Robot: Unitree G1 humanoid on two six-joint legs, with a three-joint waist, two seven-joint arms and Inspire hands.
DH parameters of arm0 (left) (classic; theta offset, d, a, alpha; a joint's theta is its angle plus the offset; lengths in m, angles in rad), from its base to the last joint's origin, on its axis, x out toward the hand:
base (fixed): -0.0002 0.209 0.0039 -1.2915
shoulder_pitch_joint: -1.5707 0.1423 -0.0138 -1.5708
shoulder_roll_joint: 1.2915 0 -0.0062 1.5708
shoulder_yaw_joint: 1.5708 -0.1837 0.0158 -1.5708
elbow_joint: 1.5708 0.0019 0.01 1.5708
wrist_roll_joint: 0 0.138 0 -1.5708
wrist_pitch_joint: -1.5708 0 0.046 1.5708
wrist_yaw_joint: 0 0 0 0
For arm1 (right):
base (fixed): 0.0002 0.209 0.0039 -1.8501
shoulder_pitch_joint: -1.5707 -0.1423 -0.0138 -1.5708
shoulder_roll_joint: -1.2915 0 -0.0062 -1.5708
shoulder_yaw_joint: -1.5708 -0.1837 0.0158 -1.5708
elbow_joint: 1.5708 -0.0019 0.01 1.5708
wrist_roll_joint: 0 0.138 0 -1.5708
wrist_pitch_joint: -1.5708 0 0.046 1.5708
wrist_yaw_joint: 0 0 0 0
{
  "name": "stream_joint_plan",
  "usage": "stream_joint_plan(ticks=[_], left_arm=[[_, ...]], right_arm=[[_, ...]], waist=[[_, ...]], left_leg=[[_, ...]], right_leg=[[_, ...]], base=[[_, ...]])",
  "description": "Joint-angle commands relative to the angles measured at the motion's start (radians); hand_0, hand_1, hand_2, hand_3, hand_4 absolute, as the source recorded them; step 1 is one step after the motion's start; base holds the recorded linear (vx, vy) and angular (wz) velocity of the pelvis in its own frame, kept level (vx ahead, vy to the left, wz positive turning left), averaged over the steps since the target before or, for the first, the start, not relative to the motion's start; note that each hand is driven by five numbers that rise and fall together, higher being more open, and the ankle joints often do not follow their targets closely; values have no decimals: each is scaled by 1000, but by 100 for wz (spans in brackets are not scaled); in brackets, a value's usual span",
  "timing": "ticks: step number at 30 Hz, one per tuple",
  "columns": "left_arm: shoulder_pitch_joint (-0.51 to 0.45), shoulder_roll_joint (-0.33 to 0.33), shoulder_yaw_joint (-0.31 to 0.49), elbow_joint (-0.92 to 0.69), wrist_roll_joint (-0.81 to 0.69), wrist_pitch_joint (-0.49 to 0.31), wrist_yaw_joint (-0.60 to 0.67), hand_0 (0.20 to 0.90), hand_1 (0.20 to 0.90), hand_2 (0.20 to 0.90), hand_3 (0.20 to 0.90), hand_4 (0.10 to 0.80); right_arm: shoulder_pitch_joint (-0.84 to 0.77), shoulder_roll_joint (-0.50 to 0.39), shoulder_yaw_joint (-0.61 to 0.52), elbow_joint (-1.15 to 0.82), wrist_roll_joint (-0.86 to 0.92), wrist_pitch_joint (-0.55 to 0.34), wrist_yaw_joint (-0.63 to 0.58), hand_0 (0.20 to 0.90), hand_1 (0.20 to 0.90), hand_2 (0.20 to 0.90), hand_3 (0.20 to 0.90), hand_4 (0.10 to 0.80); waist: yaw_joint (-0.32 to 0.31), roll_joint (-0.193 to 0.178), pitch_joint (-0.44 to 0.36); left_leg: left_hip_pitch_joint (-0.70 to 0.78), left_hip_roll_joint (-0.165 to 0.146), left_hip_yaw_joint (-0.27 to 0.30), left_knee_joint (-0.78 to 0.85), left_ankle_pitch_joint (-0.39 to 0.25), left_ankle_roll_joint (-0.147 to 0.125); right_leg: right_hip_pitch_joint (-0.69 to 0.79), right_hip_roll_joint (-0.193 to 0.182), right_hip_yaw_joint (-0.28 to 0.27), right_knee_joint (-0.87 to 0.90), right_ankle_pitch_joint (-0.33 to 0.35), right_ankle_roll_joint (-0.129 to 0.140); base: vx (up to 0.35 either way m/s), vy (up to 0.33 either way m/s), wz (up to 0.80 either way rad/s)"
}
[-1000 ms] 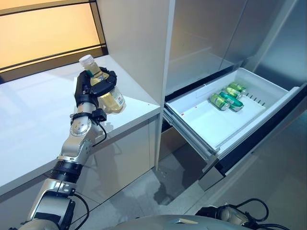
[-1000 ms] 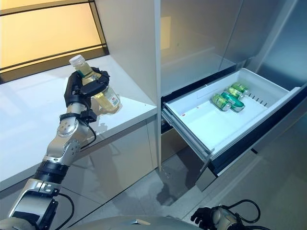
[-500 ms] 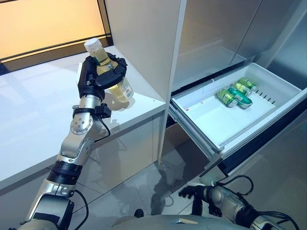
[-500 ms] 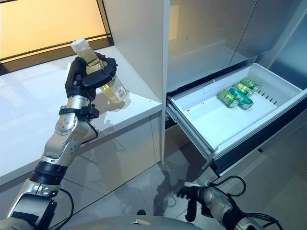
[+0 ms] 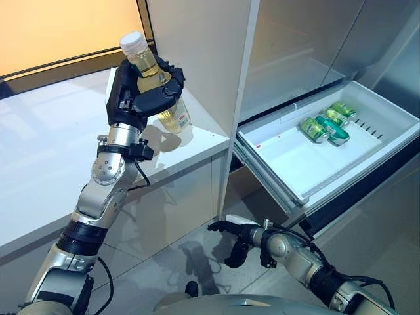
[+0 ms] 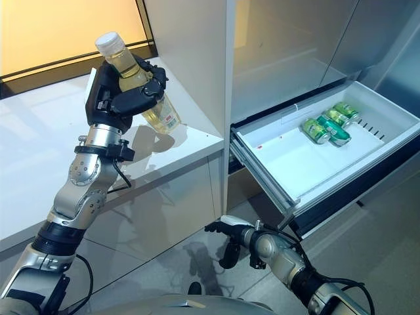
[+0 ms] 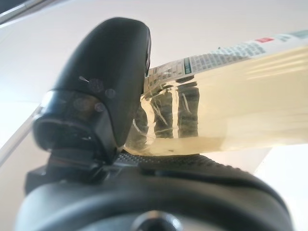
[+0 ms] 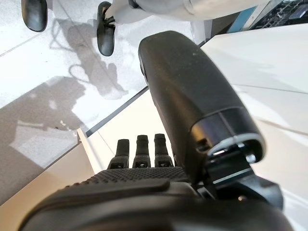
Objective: Put drinks into fridge and close the fridge
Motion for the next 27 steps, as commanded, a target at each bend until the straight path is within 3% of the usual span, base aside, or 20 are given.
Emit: stream_joint_plan(ticks=[1, 13, 19, 27], left_arm=[[-226, 42, 16, -137, -51, -197, -29, 300, 300, 300, 200, 100], [-83, 21, 87, -218, -87, -229, -201, 300, 300, 300, 200, 100], [-1, -7, 143, -238, -206, -232, -380, 300, 300, 300, 200, 100], [68, 19, 234, -251, -146, -281, -481, 300, 300, 300, 200, 100]], right_arm=[[-74, -18, -8, -212, 64, -7, 38, 900, 900, 900, 900, 800], [-209, -146, -237, -600, 555, -3, 364, 900, 900, 900, 900, 800], [-198, -159, -387, -694, 911, 16, 532, 900, 900, 900, 900, 800], [-114, -164, -569, -696, 1035, -36, 505, 900, 900, 900, 900, 800]], waist=[[10, 18, -88], [12, 3, -84], [13, -5, -98], [13, -7, -113]], left_leg=[[-11, -45, -39, 1, -69, 16], [-3, -44, -31, 1, -62, 15], [-1, -45, -32, 1, -65, 16], [-4, -46, -28, 1, -69, 17]], right_leg=[[-85, -15, -5, 21, 77, 70], [-85, -15, -2, 33, 83, 67], [-84, -17, -7, 31, 85, 68], [-86, -20, -14, 24, 89, 73]], base=[[-59, 10, 0], [-26, 9, 0], [0, 0, 0], [6, -1, 1]])
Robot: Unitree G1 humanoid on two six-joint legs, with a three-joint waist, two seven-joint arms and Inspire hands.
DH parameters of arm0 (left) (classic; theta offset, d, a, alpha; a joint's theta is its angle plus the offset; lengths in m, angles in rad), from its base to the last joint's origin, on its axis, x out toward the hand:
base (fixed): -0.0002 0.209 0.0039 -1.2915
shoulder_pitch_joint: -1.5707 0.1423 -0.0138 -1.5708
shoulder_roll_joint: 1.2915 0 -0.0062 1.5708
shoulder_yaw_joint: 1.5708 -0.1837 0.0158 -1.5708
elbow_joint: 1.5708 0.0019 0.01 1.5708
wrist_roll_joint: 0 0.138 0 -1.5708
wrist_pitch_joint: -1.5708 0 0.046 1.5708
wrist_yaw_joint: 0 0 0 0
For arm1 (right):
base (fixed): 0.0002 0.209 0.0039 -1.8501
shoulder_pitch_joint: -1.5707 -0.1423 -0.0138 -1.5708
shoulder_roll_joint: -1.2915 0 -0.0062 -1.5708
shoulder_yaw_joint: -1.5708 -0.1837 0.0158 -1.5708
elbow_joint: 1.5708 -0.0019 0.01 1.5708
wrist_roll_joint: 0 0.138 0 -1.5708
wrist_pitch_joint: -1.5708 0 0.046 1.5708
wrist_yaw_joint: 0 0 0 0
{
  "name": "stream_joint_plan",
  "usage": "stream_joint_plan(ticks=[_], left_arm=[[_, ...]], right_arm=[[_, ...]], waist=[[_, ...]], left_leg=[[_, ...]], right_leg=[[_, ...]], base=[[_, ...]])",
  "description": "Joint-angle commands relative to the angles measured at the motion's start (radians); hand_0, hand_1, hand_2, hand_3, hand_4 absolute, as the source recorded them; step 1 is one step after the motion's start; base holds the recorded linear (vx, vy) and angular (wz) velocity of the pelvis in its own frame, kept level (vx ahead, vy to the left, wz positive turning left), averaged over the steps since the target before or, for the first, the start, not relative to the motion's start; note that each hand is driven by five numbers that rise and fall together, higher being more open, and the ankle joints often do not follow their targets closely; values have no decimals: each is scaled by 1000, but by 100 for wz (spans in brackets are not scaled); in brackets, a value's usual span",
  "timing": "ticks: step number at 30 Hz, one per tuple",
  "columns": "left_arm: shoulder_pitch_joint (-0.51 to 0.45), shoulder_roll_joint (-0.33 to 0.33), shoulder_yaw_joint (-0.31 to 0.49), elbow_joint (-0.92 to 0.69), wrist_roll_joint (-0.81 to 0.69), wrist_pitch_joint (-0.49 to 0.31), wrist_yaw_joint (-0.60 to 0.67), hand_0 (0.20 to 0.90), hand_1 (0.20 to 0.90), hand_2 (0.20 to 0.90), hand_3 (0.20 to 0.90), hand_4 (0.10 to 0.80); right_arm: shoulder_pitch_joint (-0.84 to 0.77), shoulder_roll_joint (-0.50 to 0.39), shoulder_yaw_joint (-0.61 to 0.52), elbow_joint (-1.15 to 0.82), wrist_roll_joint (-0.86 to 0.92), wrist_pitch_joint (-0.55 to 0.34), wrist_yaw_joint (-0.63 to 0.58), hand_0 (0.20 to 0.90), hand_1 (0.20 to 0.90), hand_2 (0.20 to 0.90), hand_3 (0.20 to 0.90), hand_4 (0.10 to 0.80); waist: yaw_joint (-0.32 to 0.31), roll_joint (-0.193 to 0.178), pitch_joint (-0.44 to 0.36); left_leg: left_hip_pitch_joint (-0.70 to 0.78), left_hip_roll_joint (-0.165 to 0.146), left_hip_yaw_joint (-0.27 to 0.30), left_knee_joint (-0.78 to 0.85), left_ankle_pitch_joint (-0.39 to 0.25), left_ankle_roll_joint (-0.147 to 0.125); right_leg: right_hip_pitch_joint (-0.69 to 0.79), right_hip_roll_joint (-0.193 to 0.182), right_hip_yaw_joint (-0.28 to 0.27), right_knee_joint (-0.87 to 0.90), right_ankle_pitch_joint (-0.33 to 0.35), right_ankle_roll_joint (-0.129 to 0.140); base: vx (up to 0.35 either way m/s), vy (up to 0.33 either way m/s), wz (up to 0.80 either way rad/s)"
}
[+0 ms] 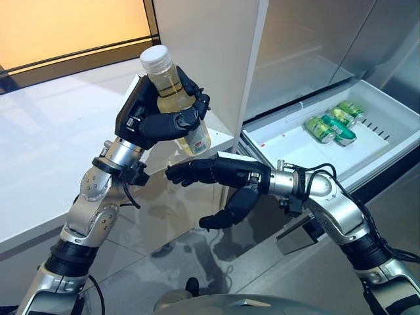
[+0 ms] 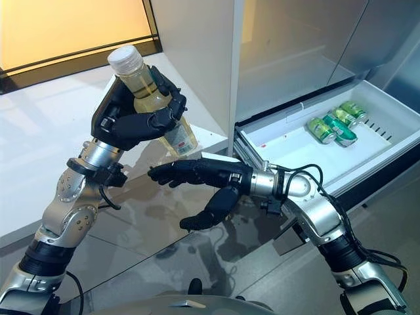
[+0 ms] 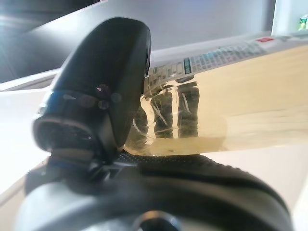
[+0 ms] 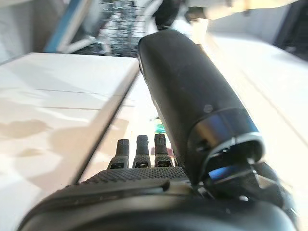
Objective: Put drinks into fridge and close the fridge
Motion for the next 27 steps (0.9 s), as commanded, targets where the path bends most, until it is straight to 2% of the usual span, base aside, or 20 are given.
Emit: stream_joint_plan(ticks=[1, 4, 7, 13, 15, 21, 27], left_arm=[[-78, 33, 169, -106, 13, -252, -8, 300, 300, 300, 200, 100], [-62, 73, 210, -91, 123, -306, 40, 300, 300, 300, 200, 100], [-64, 108, 228, -71, 173, -327, 68, 300, 300, 300, 200, 100], [-65, 137, 230, -53, 97, -317, 15, 300, 300, 300, 200, 100], [-74, 131, 216, -56, 73, -302, -4, 300, 300, 300, 200, 100], [-133, 100, 98, -51, 62, -225, -21, 300, 300, 300, 200, 100], [-158, 85, 44, -41, 42, -195, -35, 300, 300, 300, 200, 100]], right_arm=[[46, 2, -152, -101, 93, -108, -27, 900, 900, 900, 900, 800], [77, -22, -206, -92, 112, -100, -38, 900, 900, 900, 900, 800], [83, -34, -227, -77, 135, -106, -50, 900, 900, 900, 900, 800], [77, -27, -240, -46, 159, -99, -119, 900, 900, 900, 900, 800], [61, -23, -232, -42, 156, -97, -129, 900, 900, 900, 900, 800], [-59, -16, -131, 1, 164, -49, -241, 900, 900, 900, 900, 800], [-115, 3, -81, 38, 168, -42, -273, 900, 900, 900, 900, 800]], waist=[[-5, -3, -127], [-10, -3, -129], [-13, -3, -130], [-15, 1, -127], [-15, 1, -126], [-13, 2, -117], [-7, 2, -118]], left_leg=[[-1, -43, -21, 1, -69, 18], [-2, -42, -19, 1, -70, 17], [-2, -41, -18, 1, -71, 16], [-3, -38, -13, 1, -72, 14], [-2, -37, -11, 1, -72, 14], [6, -37, -15, 1, -73, 15], [7, -38, -19, 1, -71, 17]], right_leg=[[-87, -19, -7, 21, 92, 73], [-90, -17, -3, 20, 92, 73], [-88, -16, -2, 18, 93, 73], [-90, -15, -3, 17, 93, 73], [-90, -14, -4, 17, 93, 73], [-84, -12, -4, 18, 91, 68], [-82, -10, -7, 18, 91, 66]], base=[[0, 0, 0], [0, 0, 0], [0, 0, 0], [0, 0, 0], [0, 0, 0], [0, 0, 0], [0, 0, 0]])
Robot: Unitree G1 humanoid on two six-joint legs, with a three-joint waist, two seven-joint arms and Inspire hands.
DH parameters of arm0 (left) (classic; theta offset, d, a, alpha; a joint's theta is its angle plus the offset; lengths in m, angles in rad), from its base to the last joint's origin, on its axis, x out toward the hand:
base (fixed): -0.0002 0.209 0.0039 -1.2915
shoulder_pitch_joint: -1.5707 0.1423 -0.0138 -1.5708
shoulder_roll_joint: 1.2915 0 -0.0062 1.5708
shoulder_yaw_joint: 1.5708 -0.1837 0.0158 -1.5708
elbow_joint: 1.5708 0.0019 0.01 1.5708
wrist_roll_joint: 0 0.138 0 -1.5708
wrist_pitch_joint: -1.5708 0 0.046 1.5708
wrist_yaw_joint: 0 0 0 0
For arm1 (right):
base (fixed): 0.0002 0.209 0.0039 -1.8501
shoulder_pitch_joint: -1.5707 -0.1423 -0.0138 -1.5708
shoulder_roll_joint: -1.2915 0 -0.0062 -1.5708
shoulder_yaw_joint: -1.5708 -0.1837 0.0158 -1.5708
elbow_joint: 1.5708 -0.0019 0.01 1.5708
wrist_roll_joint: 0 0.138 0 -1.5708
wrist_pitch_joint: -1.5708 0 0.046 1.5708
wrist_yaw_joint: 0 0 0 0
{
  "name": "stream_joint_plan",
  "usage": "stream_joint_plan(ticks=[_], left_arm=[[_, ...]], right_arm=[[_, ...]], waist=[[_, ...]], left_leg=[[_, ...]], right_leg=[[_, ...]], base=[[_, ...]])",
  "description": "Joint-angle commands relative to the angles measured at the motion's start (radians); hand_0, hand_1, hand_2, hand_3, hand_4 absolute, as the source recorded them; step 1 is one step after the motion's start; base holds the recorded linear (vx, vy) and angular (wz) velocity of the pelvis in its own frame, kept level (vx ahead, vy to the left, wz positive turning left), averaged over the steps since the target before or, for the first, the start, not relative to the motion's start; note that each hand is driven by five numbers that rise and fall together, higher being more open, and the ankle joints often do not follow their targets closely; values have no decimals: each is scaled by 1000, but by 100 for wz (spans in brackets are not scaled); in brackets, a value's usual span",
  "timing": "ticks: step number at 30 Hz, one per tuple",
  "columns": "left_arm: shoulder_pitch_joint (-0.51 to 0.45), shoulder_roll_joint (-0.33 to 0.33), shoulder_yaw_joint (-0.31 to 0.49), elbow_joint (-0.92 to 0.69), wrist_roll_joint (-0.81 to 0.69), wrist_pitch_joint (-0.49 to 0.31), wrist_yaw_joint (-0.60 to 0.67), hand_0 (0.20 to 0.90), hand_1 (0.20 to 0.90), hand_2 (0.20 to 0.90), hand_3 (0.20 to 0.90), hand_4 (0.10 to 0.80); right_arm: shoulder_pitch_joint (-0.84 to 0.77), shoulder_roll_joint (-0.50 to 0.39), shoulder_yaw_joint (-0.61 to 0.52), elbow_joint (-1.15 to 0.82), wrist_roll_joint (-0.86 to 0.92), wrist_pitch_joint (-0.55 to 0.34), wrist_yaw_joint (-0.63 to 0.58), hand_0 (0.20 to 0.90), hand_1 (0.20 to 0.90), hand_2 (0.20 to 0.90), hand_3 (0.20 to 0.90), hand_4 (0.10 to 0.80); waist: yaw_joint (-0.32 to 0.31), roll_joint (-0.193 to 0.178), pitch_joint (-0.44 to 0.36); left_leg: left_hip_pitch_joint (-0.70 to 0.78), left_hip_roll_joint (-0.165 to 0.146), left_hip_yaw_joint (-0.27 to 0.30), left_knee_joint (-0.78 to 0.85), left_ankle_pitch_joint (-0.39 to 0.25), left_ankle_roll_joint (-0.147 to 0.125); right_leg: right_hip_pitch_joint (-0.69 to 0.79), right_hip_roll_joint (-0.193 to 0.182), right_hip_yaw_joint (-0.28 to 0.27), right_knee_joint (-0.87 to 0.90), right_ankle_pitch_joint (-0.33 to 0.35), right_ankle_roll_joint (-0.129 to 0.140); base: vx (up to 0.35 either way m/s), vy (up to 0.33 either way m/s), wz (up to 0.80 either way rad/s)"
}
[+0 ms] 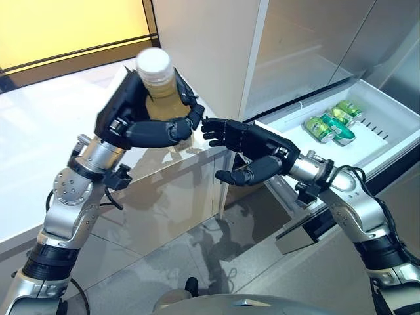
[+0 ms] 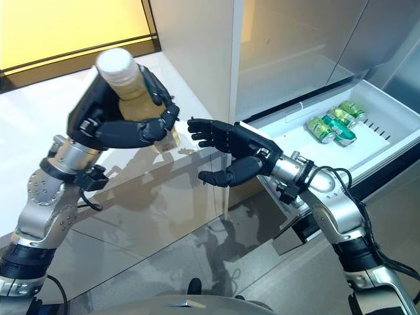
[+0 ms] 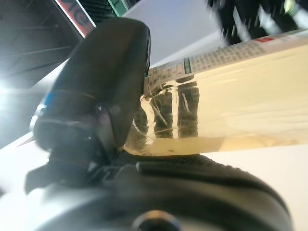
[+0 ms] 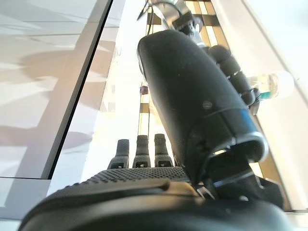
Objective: Put drinks into fridge and close the fridge
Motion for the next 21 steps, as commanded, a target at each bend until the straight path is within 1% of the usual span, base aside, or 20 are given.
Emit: stream_joint_plan(ticks=[1, 8, 13, 21], left_arm=[[-184, -9, 29, -42, -113, -92, 17, 300, 300, 300, 200, 100], [-227, -20, -29, -39, -121, -58, -3, 300, 300, 300, 200, 100], [-250, -29, -56, -41, -131, -37, -10, 300, 300, 300, 200, 100], [-275, -47, -95, -42, -150, -10, -20, 300, 300, 300, 200, 100]], right_arm=[[-124, 40, 0, -23, 94, -64, -35, 900, 900, 900, 900, 800], [-207, 66, 66, 3, 124, -37, -76, 900, 900, 900, 900, 800], [-243, 97, 102, 19, 141, -5, -92, 900, 900, 900, 900, 800], [-294, 128, 152, 34, 128, -8, -113, 900, 900, 900, 900, 800]], waist=[[-3, 6, -118], [5, 6, -120], [9, 6, -121], [16, 6, -123]], left_leg=[[8, -38, -20, 1, -71, 16], [10, -39, -24, 1, -70, 18], [10, -40, -25, 1, -70, 19], [12, -41, -25, 1, -71, 22]], right_leg=[[-83, -10, -5, 18, 92, 65], [-78, -10, -9, 17, 91, 60], [-78, -10, -9, 17, 90, 59], [-75, -10, -10, 17, 90, 57]], base=[[0, 0, 0], [6, 0, 1], [4, 0, 1], [0, 0, 0]])
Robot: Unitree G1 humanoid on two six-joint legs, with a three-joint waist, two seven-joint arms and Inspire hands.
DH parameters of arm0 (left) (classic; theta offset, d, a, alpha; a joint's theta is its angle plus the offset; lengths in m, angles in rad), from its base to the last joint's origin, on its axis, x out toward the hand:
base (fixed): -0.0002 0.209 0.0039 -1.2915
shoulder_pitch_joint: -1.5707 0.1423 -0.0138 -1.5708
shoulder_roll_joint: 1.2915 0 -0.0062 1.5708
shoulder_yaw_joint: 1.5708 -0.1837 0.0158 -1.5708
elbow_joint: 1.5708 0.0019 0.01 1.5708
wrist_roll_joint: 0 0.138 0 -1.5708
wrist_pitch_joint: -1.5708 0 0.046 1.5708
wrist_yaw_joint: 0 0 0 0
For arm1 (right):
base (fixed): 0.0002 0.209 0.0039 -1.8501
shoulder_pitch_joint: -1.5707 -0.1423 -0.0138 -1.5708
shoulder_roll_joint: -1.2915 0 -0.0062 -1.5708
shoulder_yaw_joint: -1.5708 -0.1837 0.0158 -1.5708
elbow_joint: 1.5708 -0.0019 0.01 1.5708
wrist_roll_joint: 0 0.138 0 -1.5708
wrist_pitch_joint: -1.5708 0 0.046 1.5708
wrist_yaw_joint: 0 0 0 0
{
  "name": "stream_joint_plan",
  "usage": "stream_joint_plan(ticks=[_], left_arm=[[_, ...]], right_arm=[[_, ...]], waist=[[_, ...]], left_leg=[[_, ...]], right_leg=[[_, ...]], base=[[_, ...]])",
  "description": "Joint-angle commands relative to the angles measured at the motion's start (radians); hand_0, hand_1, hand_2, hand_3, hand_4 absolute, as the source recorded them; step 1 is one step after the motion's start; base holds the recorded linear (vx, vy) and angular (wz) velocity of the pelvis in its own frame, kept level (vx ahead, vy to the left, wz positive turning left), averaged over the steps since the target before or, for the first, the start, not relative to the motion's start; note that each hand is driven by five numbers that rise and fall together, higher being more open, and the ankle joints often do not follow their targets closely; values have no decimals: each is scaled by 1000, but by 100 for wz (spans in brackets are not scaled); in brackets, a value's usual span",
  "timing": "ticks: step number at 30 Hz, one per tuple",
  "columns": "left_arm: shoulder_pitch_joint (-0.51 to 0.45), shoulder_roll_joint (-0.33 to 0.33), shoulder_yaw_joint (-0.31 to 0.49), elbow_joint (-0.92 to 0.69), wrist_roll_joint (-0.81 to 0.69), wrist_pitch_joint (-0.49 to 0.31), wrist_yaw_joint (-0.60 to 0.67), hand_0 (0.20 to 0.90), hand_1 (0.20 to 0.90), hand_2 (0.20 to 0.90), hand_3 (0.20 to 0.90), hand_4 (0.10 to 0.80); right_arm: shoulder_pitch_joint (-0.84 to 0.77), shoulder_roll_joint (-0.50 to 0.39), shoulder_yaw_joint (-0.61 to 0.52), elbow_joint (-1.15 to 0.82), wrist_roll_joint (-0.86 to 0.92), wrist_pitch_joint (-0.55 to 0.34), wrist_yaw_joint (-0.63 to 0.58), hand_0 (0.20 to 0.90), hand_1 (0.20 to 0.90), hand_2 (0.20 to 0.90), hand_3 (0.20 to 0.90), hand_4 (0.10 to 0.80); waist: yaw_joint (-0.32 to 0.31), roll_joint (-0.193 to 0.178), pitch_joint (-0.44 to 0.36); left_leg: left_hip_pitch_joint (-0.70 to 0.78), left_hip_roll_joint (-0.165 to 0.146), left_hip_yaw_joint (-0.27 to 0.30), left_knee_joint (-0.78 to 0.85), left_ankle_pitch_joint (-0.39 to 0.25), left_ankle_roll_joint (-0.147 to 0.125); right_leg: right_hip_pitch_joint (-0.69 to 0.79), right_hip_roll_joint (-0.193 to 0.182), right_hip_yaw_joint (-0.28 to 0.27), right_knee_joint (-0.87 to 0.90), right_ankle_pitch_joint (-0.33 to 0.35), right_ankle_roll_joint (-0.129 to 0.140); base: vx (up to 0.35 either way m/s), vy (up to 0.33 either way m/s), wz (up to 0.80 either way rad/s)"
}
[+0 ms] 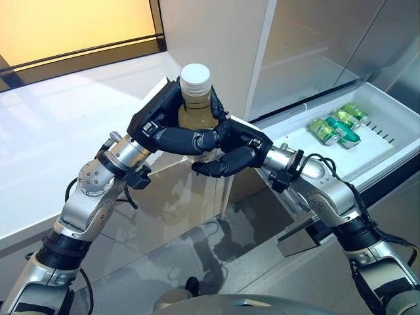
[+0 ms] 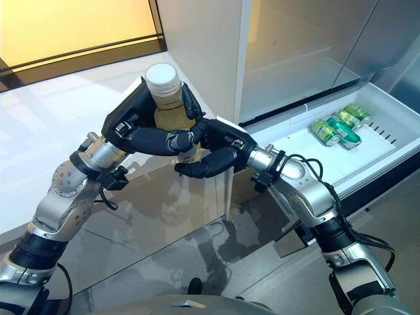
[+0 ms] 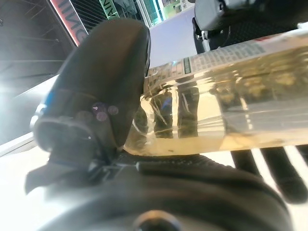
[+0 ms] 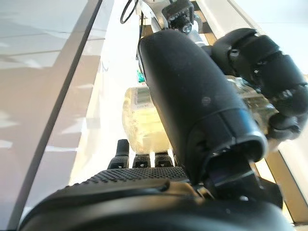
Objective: Put drinks into fridge and close the fridge
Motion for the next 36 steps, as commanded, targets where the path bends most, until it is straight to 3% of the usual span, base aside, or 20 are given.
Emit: stream_joint_plan(ticks=[1, 9, 11, 12, 13, 28, 29, 31, 36], left_arm=[[-182, -49, 14, -41, -116, -90, 22, 300, 300, 300, 200, 100], [-201, -56, -4, -41, -135, -59, 20, 300, 300, 300, 200, 100], [-201, -60, -8, -42, -139, -44, 16, 300, 300, 300, 200, 100], [-201, -60, -9, -41, -139, -44, 16, 300, 300, 300, 200, 100], [-200, -61, -8, -37, -141, -45, 15, 300, 300, 300, 200, 100], [-208, -55, -4, -34, -141, -33, 16, 300, 300, 300, 200, 100], [-208, -51, -2, -34, -140, -32, 20, 425, 425, 425, 345, 245], [-208, -45, 2, -33, -131, -33, 20, 900, 900, 900, 900, 800], [-198, -26, 27, -32, -129, -31, 38, 900, 900, 900, 900, 800]], right_arm=[[-155, 54, 0, -17, 91, -69, -18, 900, 900, 900, 900, 800], [-203, 70, 25, -8, 97, -75, -56, 900, 900, 900, 900, 800], [-219, 78, 25, -8, 100, -79, -65, 841, 841, 841, 831, 731], [-222, 79, 25, -6, 99, -80, -62, 712, 712, 712, 680, 580], [-228, 82, 26, -3, 98, -78, -62, 300, 300, 300, 200, 100], [-248, 74, 36, 2, 112, -72, -70, 300, 300, 300, 200, 100], [-248, 71, 33, 0, 117, -74, -73, 300, 300, 300, 200, 100], [-249, 65, 28, -5, 121, -77, -77, 300, 300, 300, 200, 100], [-251, 49, 9, -14, 120, -94, -82, 300, 300, 300, 200, 100]], waist=[[2, 6, -123], [7, 5, -125], [10, 6, -126], [10, 6, -126], [12, 6, -127], [17, 4, -129], [17, 4, -129], [16, 4, -129], [17, 5, -129]], left_leg=[[11, -40, -14, 1, -71, 22], [12, -41, -15, 1, -72, 24], [12, -42, -16, 2, -71, 25], [11, -42, -17, 2, -71, 25], [11, -42, -17, 2, -71, 25], [12, -44, -19, 2, -71, 27], [12, -44, -20, 2, -71, 27], [12, -43, -20, 2, -71, 27], [12, -43, -19, 2, -70, 27]], right_leg=[[-80, -10, -1, 17, 90, 56], [-79, -10, -1, 17, 89, 55], [-79, -10, -2, 18, 90, 55], [-79, -10, -2, 18, 90, 55], [-79, -10, -2, 18, 89, 55], [-78, -12, -7, 19, 89, 53], [-78, -12, -7, 19, 89, 53], [-77, -12, -6, 19, 89, 53], [-77, -11, -7, 18, 90, 53]], base=[[0, 0, 0], [0, 0, 0], [0, 0, 0], [0, 0, 0], [0, 0, 0], [0, 0, 0], [0, 0, 0], [0, 0, 0], [0, 0, 0]])
